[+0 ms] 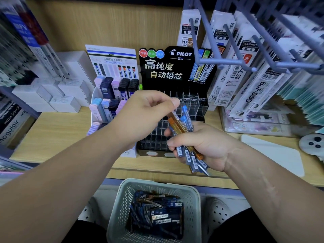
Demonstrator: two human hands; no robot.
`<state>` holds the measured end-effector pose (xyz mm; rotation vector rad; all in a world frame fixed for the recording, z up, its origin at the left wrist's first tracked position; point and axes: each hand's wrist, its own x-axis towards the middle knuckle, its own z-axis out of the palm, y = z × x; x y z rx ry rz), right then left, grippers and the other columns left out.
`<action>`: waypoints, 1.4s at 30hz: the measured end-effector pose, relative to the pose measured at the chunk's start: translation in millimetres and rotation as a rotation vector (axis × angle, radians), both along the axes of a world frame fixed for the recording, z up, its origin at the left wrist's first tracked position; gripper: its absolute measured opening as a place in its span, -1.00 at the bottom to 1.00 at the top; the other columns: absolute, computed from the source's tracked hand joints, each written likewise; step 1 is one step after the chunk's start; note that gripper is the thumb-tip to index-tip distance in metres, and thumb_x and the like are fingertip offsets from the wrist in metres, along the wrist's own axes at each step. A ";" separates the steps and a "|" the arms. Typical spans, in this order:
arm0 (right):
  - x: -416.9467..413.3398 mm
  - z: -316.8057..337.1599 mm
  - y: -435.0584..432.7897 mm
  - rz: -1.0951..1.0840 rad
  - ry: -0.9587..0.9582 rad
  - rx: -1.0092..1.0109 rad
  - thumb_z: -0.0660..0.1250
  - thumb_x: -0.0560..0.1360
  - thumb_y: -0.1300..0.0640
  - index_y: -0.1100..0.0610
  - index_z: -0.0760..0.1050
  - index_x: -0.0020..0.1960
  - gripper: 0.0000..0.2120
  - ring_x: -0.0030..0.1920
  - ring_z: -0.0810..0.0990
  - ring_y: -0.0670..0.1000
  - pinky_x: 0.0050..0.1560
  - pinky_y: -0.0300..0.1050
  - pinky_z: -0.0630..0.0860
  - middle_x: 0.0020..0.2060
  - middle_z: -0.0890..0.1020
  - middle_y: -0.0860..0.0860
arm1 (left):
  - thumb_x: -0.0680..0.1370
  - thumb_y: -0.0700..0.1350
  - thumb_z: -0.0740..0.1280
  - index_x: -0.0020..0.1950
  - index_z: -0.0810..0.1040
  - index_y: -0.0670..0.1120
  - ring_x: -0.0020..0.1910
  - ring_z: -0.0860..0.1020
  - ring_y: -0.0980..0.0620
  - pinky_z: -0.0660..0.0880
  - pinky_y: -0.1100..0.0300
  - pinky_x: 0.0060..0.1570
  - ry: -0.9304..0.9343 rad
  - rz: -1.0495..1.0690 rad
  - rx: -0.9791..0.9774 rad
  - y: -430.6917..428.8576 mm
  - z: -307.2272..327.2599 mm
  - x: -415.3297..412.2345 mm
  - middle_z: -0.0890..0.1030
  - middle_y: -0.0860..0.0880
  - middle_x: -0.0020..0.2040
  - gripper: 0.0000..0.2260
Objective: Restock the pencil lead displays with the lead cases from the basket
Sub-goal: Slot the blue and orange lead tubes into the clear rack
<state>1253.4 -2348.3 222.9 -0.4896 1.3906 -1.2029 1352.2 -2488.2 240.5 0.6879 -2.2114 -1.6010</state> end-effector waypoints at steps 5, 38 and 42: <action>5.3 -3.8 -1.3 0.068 0.160 0.034 0.43 0.44 0.43 0.22 0.54 0.01 -0.79 -0.30 0.58 0.06 -0.30 -0.14 0.51 -0.32 0.60 0.11 | 0.51 -0.12 0.48 -0.18 0.71 -0.12 -0.32 0.55 0.12 0.51 0.18 -0.21 -0.048 -0.051 0.010 5.5 -1.9 -3.3 0.69 -0.08 -0.25 -0.89; 0.3 -0.8 -0.1 -0.016 0.186 0.073 0.45 0.45 0.40 0.17 0.57 -0.01 -0.80 -0.34 0.60 -0.01 -0.40 -0.25 0.50 -0.35 0.62 0.04 | 0.49 -0.21 0.50 -0.17 0.65 -0.10 -0.51 0.48 0.26 0.34 0.48 -0.41 -0.018 0.061 -0.360 -41.8 -12.7 11.8 0.64 0.01 -0.32 -0.93; -1.0 0.6 1.2 -0.047 0.153 0.082 0.45 0.45 0.41 0.19 0.57 0.01 -0.79 -0.37 0.61 -0.02 -0.42 -0.25 0.50 -0.32 0.61 0.04 | 0.47 -0.17 0.52 -0.16 0.69 -0.04 -0.31 0.60 0.21 0.55 0.25 -0.17 -0.028 0.033 -0.466 -41.9 -18.6 10.0 0.65 0.12 -0.31 -0.94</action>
